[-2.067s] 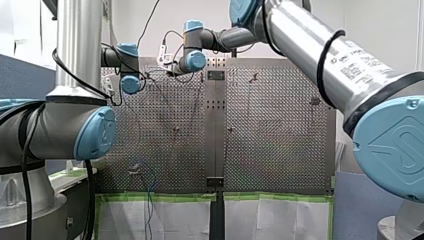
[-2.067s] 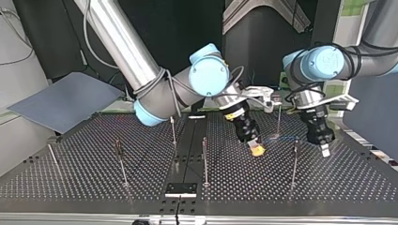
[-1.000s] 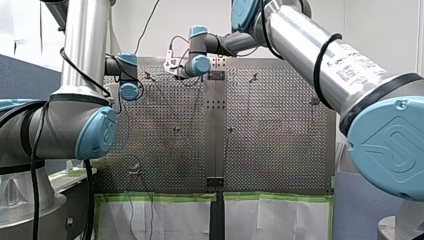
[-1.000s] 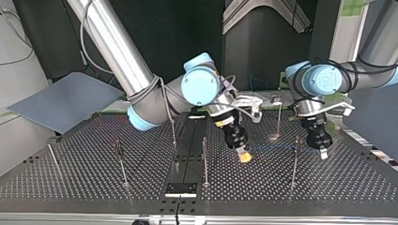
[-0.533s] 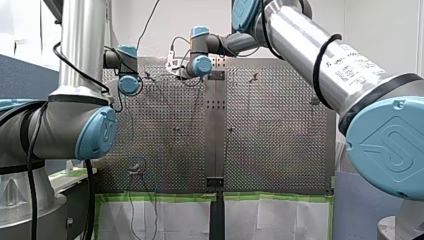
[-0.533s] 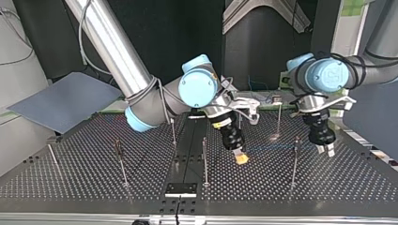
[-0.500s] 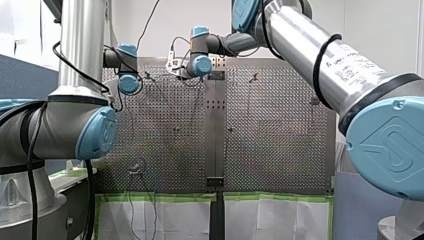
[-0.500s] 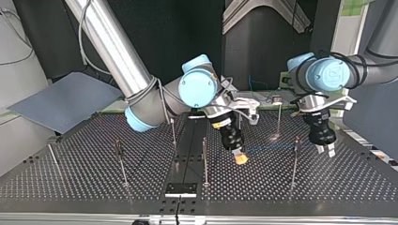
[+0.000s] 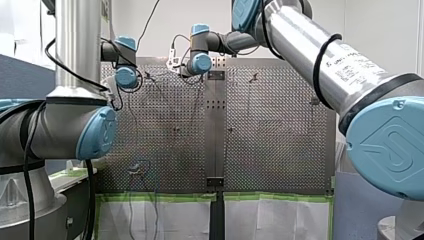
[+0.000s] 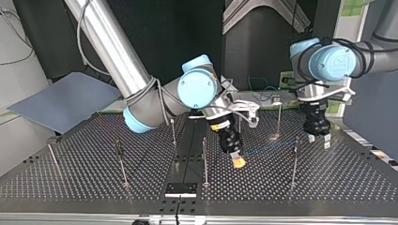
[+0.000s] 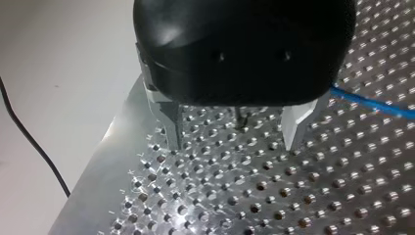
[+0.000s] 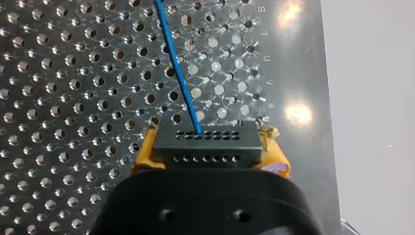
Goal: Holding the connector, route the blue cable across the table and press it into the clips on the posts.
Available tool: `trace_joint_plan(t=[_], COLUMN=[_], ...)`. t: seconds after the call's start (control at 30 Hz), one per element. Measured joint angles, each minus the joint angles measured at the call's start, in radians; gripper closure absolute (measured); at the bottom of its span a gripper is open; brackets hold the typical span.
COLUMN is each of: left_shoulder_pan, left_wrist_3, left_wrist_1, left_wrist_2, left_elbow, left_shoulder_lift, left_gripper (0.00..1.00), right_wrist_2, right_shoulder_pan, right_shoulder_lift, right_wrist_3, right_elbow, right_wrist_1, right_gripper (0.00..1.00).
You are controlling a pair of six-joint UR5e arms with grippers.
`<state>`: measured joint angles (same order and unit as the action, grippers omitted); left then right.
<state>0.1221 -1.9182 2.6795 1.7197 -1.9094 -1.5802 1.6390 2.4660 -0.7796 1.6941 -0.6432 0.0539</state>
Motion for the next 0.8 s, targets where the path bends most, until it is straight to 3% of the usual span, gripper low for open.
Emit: trace_joint_plan(t=[0.37,0.8], left_shoulder_pan=[-0.011,-0.041], left_wrist_3=[-0.013,0.001], left_wrist_1=[0.104,0.203], left_wrist_2=[-0.014,-0.109], left_elbow=[-0.086,-0.113], left_shoulder_lift=[0.081,0.182], left_gripper=[0.00,0.00], right_wrist_2=[0.037,0.046], right_shoulder_pan=[-0.001,-0.004], right_shoulder_lift=[-0.001,0.000], right_wrist_3=[0.000,0.001], right_elbow=[0.001,0.001], right_wrist_1=[0.010,0.016], right_gripper=[1.00,1.00])
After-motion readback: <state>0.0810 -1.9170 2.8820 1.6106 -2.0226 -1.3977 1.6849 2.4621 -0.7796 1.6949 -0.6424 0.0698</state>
